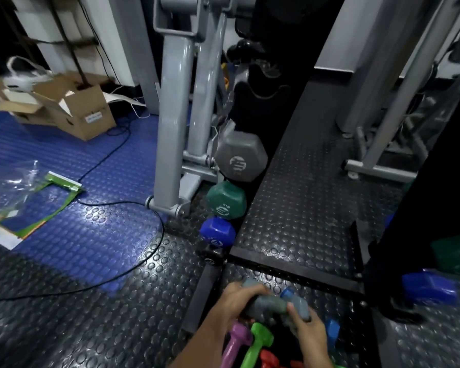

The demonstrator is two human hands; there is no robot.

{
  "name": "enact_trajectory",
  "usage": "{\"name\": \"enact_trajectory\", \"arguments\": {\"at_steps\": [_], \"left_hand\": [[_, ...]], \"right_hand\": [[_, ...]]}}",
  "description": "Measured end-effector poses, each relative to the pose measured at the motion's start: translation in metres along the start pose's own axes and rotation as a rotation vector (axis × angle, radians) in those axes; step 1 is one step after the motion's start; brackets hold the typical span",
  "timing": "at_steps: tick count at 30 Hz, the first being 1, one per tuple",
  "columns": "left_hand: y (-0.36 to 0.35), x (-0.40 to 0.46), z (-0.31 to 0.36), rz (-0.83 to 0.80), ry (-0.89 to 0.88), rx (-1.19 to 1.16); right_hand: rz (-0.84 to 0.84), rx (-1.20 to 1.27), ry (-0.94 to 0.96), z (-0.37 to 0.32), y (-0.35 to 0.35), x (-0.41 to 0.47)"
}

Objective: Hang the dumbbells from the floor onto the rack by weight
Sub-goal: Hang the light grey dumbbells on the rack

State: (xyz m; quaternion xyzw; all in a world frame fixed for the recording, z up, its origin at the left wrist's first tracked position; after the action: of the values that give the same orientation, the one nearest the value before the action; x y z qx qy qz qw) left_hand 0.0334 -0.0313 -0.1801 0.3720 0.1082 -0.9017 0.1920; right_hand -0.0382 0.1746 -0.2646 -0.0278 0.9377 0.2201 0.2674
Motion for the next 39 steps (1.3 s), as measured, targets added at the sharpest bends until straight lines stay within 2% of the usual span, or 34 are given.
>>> {"name": "enact_trajectory", "arguments": {"at_steps": [3, 5, 10, 15, 20, 26, 34, 39], "left_hand": [[0.003, -0.022, 0.005, -0.002, -0.016, -0.123], [0.005, -0.035, 0.011, -0.024, -0.022, -0.162], [0.012, -0.075, 0.036, -0.137, -0.019, -0.152], [0.013, -0.109, 0.061, -0.224, -0.061, -0.17], [0.018, -0.152, 0.093, -0.195, -0.135, -0.248], [0.018, -0.205, 0.135, -0.151, -0.306, -0.367], [0.028, -0.269, 0.178, -0.154, -0.459, -0.475], [0.037, -0.304, 0.187, -0.174, -0.554, -0.649]], "right_hand": [[-0.081, 0.393, -0.118, -0.02, -0.01, -0.006], [-0.132, 0.504, -0.177, -0.037, -0.012, -0.005], [-0.173, 0.459, -0.022, -0.105, 0.012, -0.014], [-0.286, 0.344, 0.17, -0.18, 0.029, -0.037], [-0.353, 0.243, 0.361, -0.251, 0.05, -0.085], [-0.32, 0.199, 0.566, -0.324, 0.074, -0.129], [-0.308, 0.204, 0.679, -0.395, 0.09, -0.193], [-0.346, 0.199, 0.756, -0.432, 0.084, -0.234]]}}
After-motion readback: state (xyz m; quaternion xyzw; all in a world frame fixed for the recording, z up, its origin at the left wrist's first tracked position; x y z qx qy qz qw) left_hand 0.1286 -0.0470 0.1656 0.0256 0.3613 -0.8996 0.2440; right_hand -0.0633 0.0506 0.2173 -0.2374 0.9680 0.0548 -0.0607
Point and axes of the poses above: each hand's wrist, its own x-axis towards the middle knuckle, its own y-axis out of the back of the hand, z = x × y, the point moved 6 cm from there along x, towards the middle knuckle, and after that the axes turned 2 degrees about z, right-handed, at the moved point
